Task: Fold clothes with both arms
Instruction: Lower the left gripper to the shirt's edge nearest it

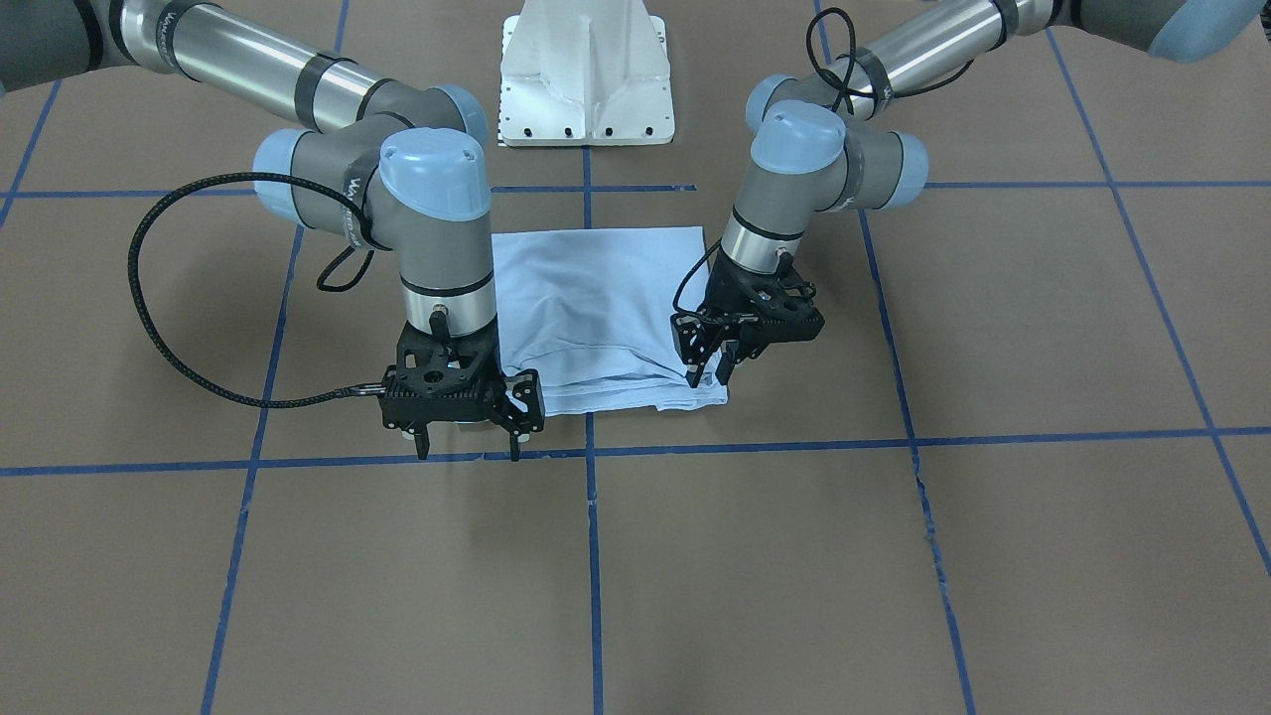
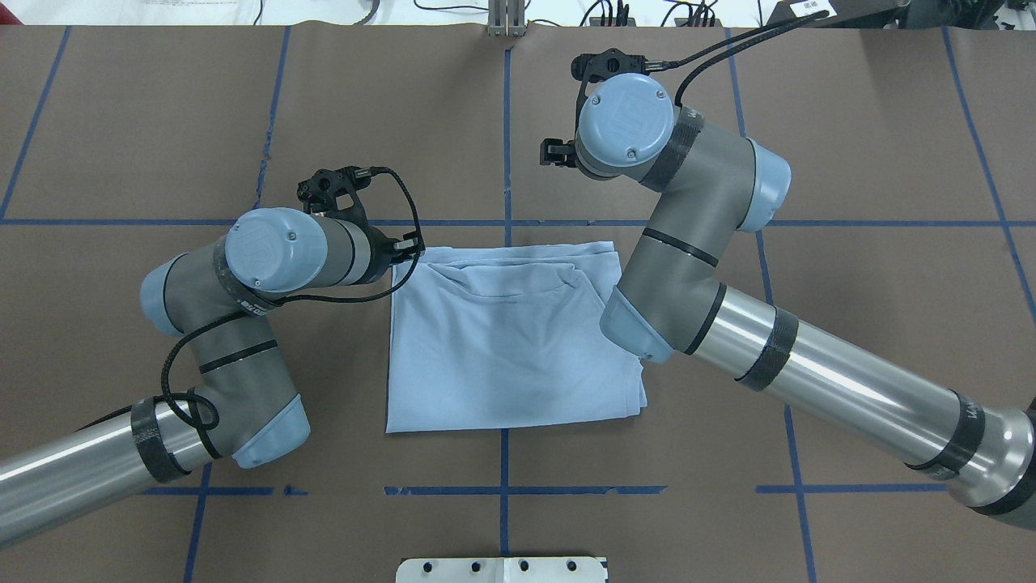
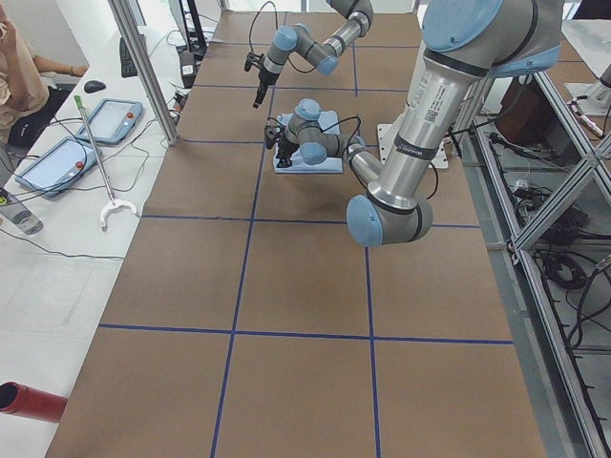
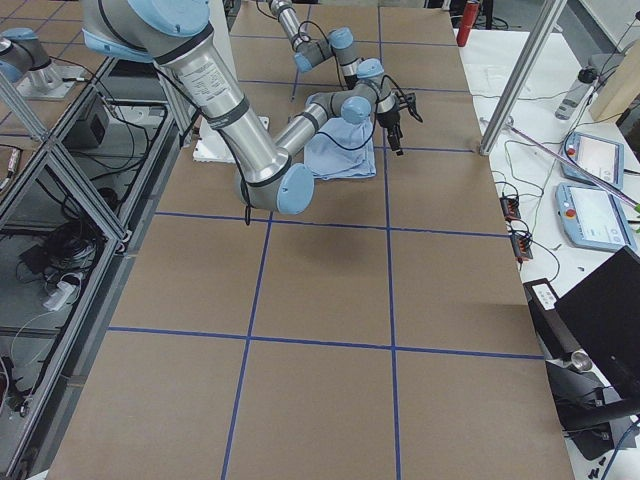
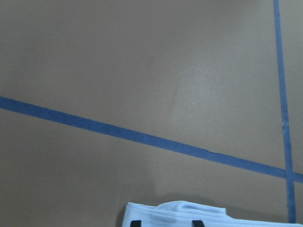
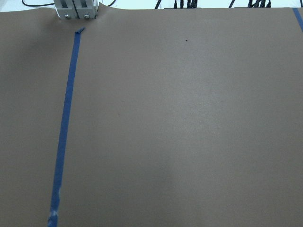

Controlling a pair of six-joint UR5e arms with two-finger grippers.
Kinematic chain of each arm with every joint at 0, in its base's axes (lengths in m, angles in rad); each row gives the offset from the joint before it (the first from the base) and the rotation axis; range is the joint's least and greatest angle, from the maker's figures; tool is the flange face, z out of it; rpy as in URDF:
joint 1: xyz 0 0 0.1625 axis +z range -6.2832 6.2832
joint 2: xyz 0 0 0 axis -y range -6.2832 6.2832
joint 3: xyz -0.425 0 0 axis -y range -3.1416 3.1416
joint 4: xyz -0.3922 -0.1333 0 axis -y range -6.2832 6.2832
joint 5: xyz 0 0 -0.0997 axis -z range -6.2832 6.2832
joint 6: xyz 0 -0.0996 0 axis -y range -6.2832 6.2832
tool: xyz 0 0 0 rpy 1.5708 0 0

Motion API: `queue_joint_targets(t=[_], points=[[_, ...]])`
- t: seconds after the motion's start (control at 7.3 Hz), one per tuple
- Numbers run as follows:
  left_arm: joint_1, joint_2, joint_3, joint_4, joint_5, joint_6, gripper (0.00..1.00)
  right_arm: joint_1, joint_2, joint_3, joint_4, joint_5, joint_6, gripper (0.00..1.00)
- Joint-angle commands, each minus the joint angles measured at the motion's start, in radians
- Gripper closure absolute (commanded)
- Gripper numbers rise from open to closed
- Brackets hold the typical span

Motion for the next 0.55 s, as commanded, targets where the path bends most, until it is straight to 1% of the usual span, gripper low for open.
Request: queue_joint_targets(t=[0.0,0.14,0.27,0.41], points=[[0.015,0.001,-0.001,0.0,-0.001,-0.001,0.51,0.0,-0.006,0.003,0.0,-0.003,0.001,0.0],[0.027,0.002,-0.001,-0.001,-0.001,-0.003,0.51,0.0,-0.009,0.004,0.002,-0.003,0.0,0.0],[0.033,0.002,-0.001,-0.002,0.001,-0.006,0.61,0.0,-0.009,0.004,0.002,-0.003,0.0,0.0],[0.033,0.004,-0.001,-0.002,-0.001,-0.007,0.93,0.0,-0.009,0.004,0.002,-0.003,0.0,0.0]])
